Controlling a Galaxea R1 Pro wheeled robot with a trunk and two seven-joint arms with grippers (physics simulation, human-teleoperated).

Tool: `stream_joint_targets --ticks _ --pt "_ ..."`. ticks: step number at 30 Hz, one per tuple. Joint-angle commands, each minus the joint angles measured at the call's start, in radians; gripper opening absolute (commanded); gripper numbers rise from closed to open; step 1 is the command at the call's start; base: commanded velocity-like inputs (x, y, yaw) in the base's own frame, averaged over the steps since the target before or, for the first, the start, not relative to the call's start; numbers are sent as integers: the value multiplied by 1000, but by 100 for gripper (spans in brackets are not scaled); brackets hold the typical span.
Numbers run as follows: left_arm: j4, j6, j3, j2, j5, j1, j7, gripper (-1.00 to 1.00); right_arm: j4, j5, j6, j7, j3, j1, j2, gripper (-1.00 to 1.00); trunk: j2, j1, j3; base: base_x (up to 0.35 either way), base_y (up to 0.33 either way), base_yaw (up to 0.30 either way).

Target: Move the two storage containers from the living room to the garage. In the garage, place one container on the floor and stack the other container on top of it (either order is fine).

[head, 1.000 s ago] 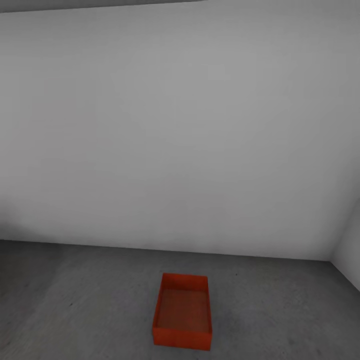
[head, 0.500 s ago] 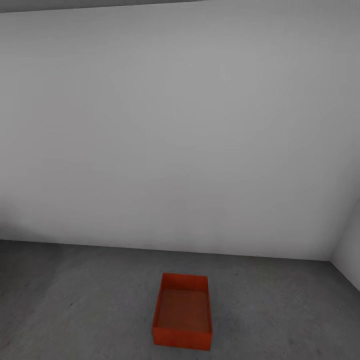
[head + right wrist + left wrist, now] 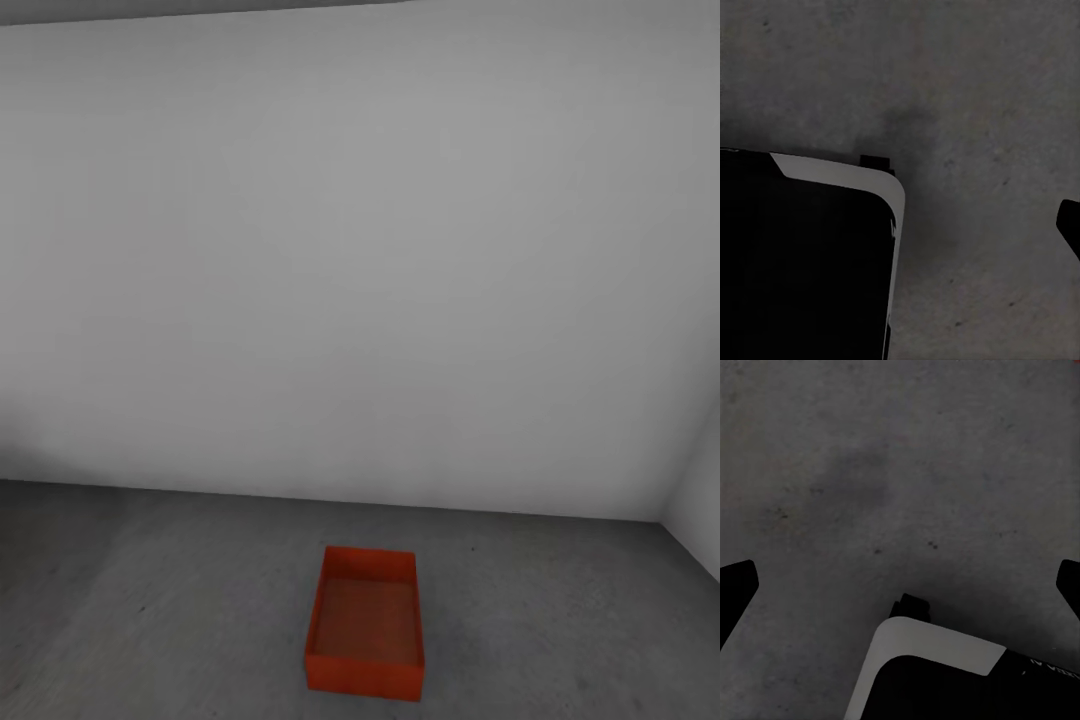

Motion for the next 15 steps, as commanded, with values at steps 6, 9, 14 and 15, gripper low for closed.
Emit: stream_joint_targets --ticks 6,9,14,15 --pt "1 -3 7 0 0 -1 1 100 3 -3 -7 1 10 -1 0 100 -1 0 -1 0 0 0" --pt "1 -3 7 0 0 -1 1 100 3 -1 -9 2 11 -1 -1 100 -1 0 -1 0 0 0" --pt "1 -3 7 0 0 -1 1 100 3 -4 -10 4 10 -1 0 100 -1 0 -2 0 0 -25" --pt "1 -3 7 0 0 -1 1 100 3 -7 -12 4 9 -1 -1 100 -1 0 -2 0 0 -165"
